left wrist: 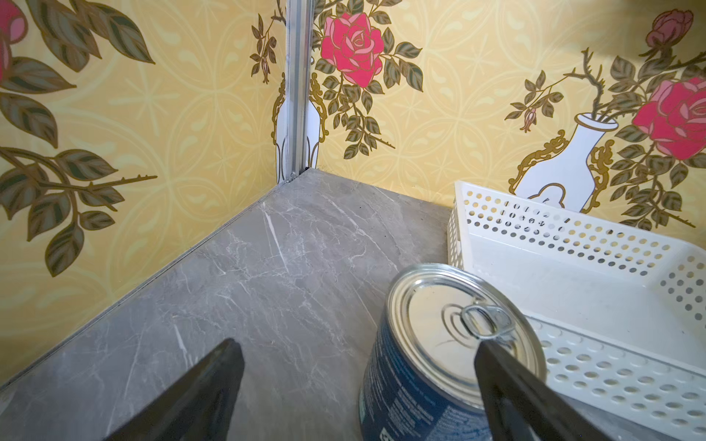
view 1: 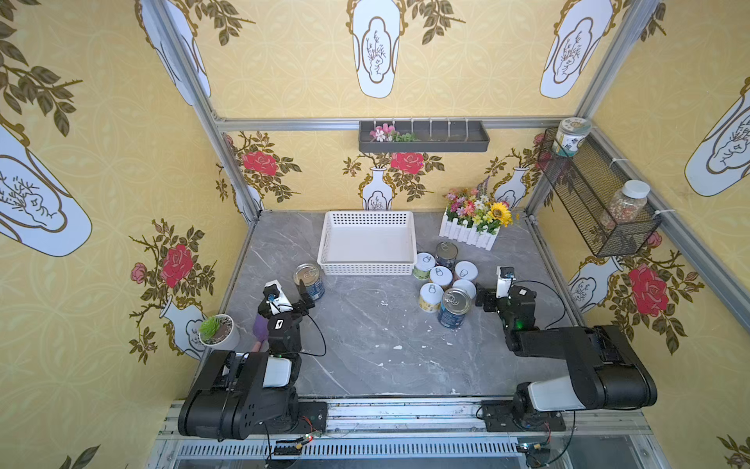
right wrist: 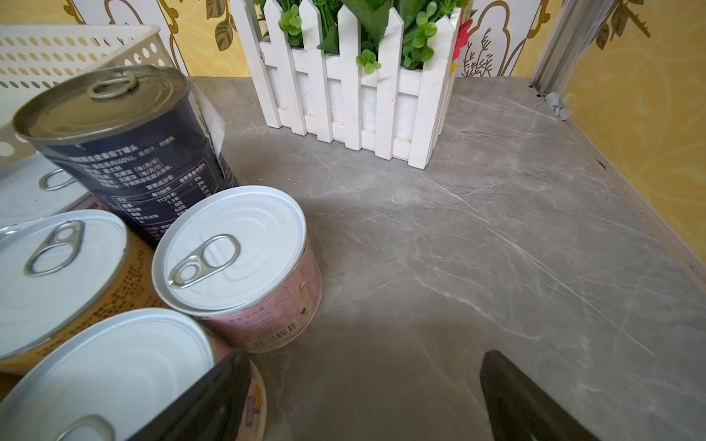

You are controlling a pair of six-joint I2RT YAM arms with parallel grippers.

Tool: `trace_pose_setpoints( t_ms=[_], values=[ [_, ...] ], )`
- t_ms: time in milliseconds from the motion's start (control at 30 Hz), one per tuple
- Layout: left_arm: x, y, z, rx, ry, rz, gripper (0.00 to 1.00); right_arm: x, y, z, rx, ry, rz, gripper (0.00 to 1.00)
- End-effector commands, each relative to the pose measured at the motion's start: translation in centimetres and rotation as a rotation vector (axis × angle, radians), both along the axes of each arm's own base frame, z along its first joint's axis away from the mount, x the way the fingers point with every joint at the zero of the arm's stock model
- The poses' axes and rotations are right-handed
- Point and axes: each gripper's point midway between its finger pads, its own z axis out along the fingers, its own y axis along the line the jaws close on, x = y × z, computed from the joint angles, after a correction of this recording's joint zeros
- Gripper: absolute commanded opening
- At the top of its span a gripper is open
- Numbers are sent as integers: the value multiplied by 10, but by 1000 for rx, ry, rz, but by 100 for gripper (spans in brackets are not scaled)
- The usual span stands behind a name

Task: Put the canned food in the basket
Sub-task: Move the basket to the center of the board.

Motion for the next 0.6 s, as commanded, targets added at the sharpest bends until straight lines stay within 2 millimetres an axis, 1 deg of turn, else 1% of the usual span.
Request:
trace_pose_setpoints(
  t_ms=[0,433,567],
  values=[
    [3,2,1,1,4,11,100,3,1,6,4,-22,8,97],
    [4,2,0,-3,8,11,100,4,1,5,10,-16,9,97],
    [5,3,-1,-12,16,7,100,5,-5,5,57,-11,9,97]
  ],
)
